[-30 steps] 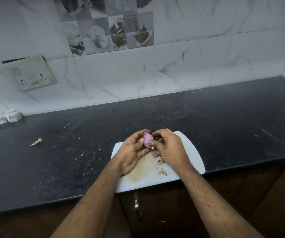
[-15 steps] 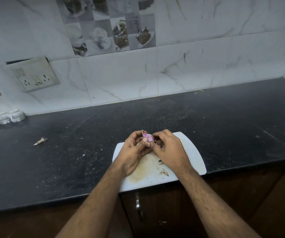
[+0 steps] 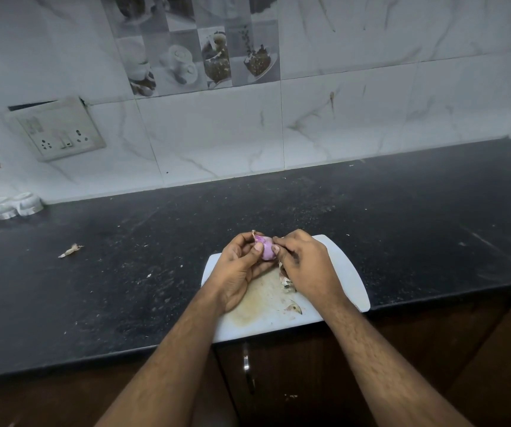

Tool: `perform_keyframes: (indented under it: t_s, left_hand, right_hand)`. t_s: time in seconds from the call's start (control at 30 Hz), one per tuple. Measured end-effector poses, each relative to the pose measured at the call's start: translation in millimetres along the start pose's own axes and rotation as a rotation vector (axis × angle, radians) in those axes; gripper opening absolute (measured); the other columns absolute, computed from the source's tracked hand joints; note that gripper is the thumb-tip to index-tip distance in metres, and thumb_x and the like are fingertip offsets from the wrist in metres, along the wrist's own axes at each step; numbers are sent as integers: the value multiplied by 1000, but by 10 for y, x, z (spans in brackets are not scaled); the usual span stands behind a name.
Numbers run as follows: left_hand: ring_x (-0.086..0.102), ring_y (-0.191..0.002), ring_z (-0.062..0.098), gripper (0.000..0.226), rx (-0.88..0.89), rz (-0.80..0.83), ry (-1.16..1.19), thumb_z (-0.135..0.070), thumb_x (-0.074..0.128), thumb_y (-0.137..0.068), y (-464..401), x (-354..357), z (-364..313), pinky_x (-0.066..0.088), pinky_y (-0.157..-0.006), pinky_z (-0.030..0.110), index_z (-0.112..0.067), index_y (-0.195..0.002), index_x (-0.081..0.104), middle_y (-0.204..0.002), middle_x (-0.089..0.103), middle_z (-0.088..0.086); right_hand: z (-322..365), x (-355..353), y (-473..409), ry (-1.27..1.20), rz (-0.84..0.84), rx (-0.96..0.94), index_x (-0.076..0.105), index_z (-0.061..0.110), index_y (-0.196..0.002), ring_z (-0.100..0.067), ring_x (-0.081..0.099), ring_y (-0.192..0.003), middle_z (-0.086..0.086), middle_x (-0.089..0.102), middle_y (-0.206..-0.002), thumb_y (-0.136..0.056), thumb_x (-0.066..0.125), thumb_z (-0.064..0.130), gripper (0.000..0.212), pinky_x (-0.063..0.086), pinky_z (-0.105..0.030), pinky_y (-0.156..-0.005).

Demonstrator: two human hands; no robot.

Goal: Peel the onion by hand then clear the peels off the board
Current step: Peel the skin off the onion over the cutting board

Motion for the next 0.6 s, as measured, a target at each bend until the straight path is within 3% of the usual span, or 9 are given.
perform_keyframes:
  t_s: [0.13, 0.33, 0.5, 0.6]
  left_hand:
    - [76, -103, 27, 30, -5, -16, 13, -4, 57, -103, -2, 0, 1, 63, -89, 37, 5, -131, 55, -115, 72, 21]
    - [75, -102, 27, 26, -14, -39, 14, -7, 56, -105, -13, 2, 14, 64, -87, 35, 4, -128, 57, -116, 72, 22]
    - [71, -116, 36, 30, -15, -31, 22, -8, 57, -104, -9, -9, 14, 63, -90, 37, 6, -131, 56, -125, 70, 26]
    - [74, -109, 29, 29, -31, -15, 18, -8, 58, -104, 0, -2, 16, 63, -87, 35, 4, -130, 57, -122, 72, 23]
  right_hand:
    - [37, 0, 13, 61, 18, -8, 71, 17, -129, -7, 64, -92, 5, 64, -103, -102, 62, 20, 29, 56, -25, -82]
    - [31, -19, 10, 65, 9, 19, 71, 17, -126, -5, 63, -96, 6, 67, -109, -100, 54, 6, 33, 55, -24, -85]
    - [45, -21, 20, -6, 3, 24, 72, 23, -114, 1, 64, -90, 15, 64, -102, -100, 65, 36, 20, 56, -19, -77]
    - [-15, -22, 11, -40, -19, 64, 70, 23, -96, -5, 67, -75, 14, 63, -92, -97, 71, 31, 8, 59, -33, -68]
Point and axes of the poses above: each hand's wrist, its own y-axis away from the middle knuckle, its own x-axis out of the palm, z = x × y, the point moved 6 cm from there along -y, towards the middle knuckle
